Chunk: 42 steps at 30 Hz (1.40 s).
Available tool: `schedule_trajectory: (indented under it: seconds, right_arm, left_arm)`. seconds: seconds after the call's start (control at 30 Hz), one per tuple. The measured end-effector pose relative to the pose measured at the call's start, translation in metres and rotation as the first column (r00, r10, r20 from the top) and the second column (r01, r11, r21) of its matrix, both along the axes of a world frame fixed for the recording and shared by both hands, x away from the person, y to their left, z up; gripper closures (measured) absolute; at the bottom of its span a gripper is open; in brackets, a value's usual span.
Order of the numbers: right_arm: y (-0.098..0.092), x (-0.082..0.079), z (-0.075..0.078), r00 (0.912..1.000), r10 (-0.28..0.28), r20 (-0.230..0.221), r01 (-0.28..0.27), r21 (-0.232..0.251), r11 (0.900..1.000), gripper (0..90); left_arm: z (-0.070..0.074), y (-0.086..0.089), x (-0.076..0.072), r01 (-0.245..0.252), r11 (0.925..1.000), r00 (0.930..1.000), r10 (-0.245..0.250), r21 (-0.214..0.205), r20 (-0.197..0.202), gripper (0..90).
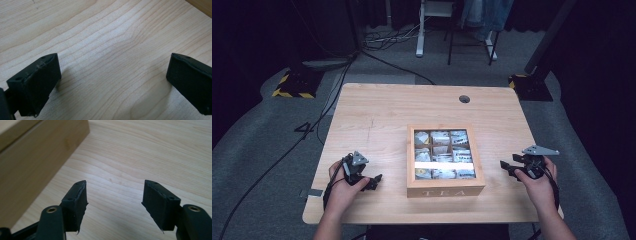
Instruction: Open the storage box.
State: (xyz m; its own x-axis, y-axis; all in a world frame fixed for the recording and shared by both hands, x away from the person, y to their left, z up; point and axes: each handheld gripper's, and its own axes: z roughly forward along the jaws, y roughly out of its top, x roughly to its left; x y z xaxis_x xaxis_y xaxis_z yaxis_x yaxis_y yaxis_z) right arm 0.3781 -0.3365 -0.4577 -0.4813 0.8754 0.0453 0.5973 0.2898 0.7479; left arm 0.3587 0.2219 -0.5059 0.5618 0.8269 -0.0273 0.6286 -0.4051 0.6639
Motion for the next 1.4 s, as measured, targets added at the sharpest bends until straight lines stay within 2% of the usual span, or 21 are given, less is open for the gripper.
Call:
schedule_trajectory:
  seconds: [0.13,0.27,0.4,0.63,0.77,0.97,1.07,1.13,1.17,1.2,1.4]
  right_arm:
    - [0.005,-0.005,0.007,0.9998,0.022,0.003,-0.022,0.005,0.9998,33.9]
    - [0.012,-0.016,0.024,0.998,0.056,0.03,-0.056,0.008,0.9984,32.5]
    - [0.016,-0.021,0.031,0.997,0.072,0.03,-0.072,0.013,0.9973,31.8]
    - [0.029,-0.033,0.044,0.9895,0.141,0.03,-0.143,0.044,0.9888,33.9]
    - [0.04,-0.041,0.05,0.981,0.193,0.019,-0.194,0.066,0.9788,32.7]
    - [0.058,-0.05,0.051,0.9646,0.264,-0.009,-0.262,0.068,0.9626,25.7]
    - [0.064,-0.053,0.05,0.9631,0.269,-0.01,-0.268,0.059,0.9616,22.9]
    - [0.071,-0.056,0.049,0.9544,0.298,-0.012,-0.297,0.057,0.9531,23.0]
    - [0.071,-0.056,0.049,0.9544,0.298,-0.012,-0.297,0.057,0.9531,23.0]
    - [0.075,-0.057,0.047,0.949,0.315,-0.014,-0.314,0.06,0.9476,22.4]
    - [0.082,-0.056,0.037,0.9447,0.327,-0.031,-0.325,0.034,0.9449,20.1]
  left_arm:
    - [0.0,0.0,0.0,0.0,1.0,1.0,0.0,0.0,0.0,0.1]
    - [0.0,0.0,0.0,0.0,1.0,1.0,0.0,0.0,0.0,0.1]
    - [0.0,0.0,0.0,0.0,1.0,1.0,0.0,0.0,0.0,0.1]
    - [0.0,0.0,0.0,0.0,1.0,1.0,0.0,0.0,-0.001,0.1]
    - [0.0,0.0,0.0,0.001,1.0,1.0,-0.001,0.0,-0.002,0.1]
    - [0.0,-0.001,0.001,0.001,1.0,1.0,-0.001,-0.003,0.004,0.1]
    - [0.0,-0.001,0.001,0.0,1.0,1.0,0.0,-0.004,0.003,0.2]
    - [0.0,-0.001,0.001,-0.001,1.0,1.0,0.001,-0.002,0.002,0.2]
    - [0.0,-0.001,0.001,-0.001,1.0,1.0,0.001,-0.002,0.002,0.2]
    - [0.0,-0.001,0.001,-0.001,1.0,1.0,0.001,-0.003,0.001,0.2]
    - [0.0,-0.001,0.001,0.0,1.0,1.0,0.0,-0.004,0.002,0.2]
